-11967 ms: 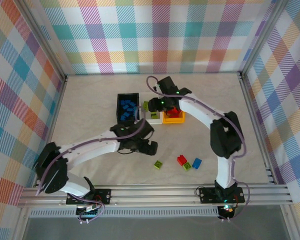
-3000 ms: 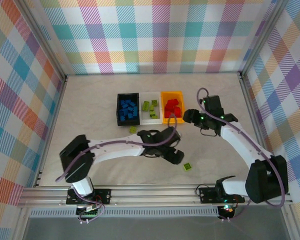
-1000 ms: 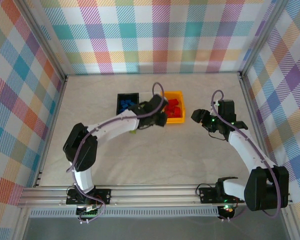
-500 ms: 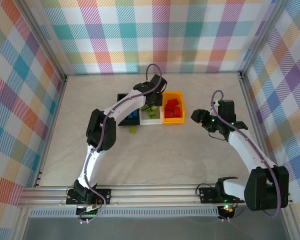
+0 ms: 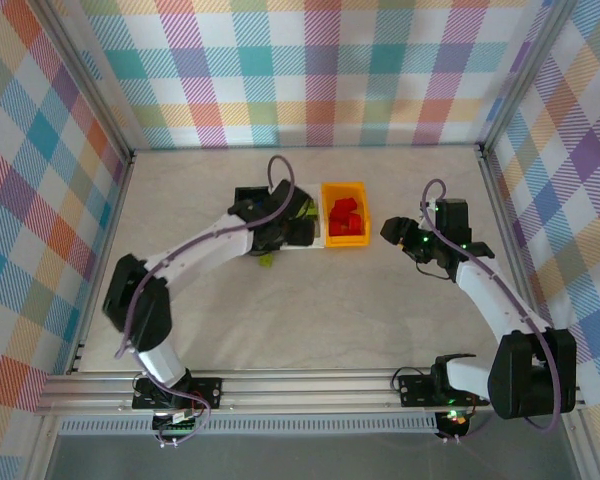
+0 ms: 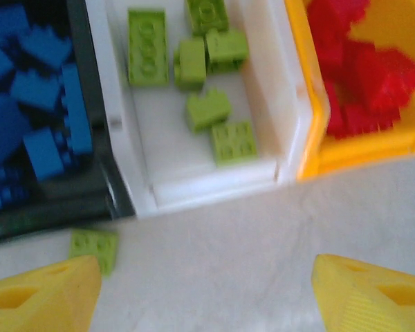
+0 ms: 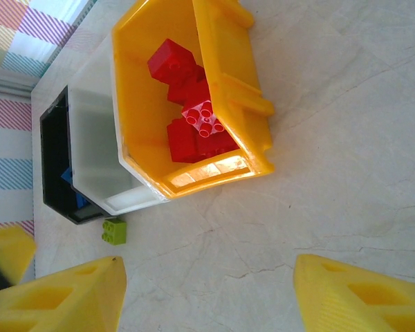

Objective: Sort the legos into containers by color

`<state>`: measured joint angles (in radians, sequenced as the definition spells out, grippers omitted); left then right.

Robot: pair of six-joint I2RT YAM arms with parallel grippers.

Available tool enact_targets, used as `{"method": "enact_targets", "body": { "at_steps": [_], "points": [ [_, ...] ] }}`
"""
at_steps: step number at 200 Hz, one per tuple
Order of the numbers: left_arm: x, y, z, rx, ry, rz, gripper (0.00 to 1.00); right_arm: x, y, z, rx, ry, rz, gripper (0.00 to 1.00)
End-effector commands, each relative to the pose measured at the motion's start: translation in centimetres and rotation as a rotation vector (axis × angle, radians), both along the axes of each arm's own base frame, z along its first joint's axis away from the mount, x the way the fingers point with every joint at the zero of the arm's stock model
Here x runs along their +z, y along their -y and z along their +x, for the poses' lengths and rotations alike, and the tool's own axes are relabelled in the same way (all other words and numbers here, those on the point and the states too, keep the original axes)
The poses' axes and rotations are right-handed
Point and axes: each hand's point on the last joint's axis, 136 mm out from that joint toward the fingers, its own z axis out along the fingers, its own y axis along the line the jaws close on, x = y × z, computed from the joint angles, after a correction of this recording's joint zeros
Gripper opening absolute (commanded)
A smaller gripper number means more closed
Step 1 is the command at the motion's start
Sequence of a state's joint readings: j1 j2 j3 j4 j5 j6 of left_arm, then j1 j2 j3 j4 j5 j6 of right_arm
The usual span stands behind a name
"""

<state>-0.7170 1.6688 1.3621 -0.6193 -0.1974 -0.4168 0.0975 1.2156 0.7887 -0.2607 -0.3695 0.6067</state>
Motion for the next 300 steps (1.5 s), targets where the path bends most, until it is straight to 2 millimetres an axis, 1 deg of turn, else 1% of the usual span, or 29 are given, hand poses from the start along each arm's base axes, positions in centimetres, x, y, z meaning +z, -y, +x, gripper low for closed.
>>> {"method": "enact_targets", "body": {
  "at_steps": [1,18,34,48,77,93,114,136,156,180,206,218,230,259,284,300],
  "points": [
    [-3.2,-0.7,-2.9,-0.003,-0.064,-0.014,0.79,-0.5,-0.3,0.2,0.01,0.004,0.025,0.66],
    [-5.6,-1.7,-4.3,-0.008,-0.1,0.047,0.77,-0.6,-0.3,0.4,0.007,0.001,0.029,0.66],
    [-7.5,-2.6,-4.6,0.003,-0.112,0.092,0.76,-0.5,-0.3,0.5,0.009,0.004,0.031,0.66],
    [-8.6,-3.1,-4.3,0.021,-0.106,0.115,0.76,-0.5,-0.3,0.5,0.008,0.003,0.028,0.66],
    [-10.7,-5.9,-2.7,0.14,-0.107,0.156,0.79,-0.2,-0.3,0.4,0.007,0.01,0.026,0.66],
    [-11.5,-6.7,-1.9,0.175,-0.109,0.157,0.8,-0.1,-0.2,0.4,0.007,0.015,0.023,0.66],
    [-11.7,-6.7,-0.7,0.178,-0.079,0.17,0.79,0.0,-0.2,0.4,0.006,0.015,0.023,0.66],
    [-12.0,-6.9,0.0,0.186,-0.063,0.212,0.75,0.1,-0.2,0.5,0.005,0.019,0.024,0.66],
    [-12.3,-7.5,0.4,0.199,-0.051,0.249,0.69,0.3,-0.2,0.5,0.005,0.024,0.024,0.66],
    [-12.8,-7.6,0.8,0.2,-0.036,0.266,0.59,0.3,-0.2,0.4,0.005,0.024,0.023,0.66],
    [-13.2,-7.4,1.3,0.19,-0.019,0.27,0.57,0.4,-0.2,0.5,0.006,0.026,0.027,0.66],
    [-13.2,-7.4,1.4,0.185,-0.011,0.274,0.54,0.5,-0.2,0.5,0.005,0.028,0.026,0.66],
    [-13.2,-7.4,1.5,0.183,-0.009,0.279,0.49,0.5,-0.2,0.5,0.005,0.026,0.025,0.66],
    [-12.6,-7.3,1.2,0.177,-0.006,0.256,0.43,0.4,-0.2,0.5,0.003,0.024,0.023,0.66],
    [-11.9,-7.1,0.5,0.168,-0.005,0.232,0.37,0.4,-0.2,0.6,0.0,0.023,0.025,0.66],
    [-11.4,-6.6,-0.2,0.152,-0.002,0.219,0.35,0.4,-0.2,0.8,0.0,0.024,0.026,0.66]
  ]
}}
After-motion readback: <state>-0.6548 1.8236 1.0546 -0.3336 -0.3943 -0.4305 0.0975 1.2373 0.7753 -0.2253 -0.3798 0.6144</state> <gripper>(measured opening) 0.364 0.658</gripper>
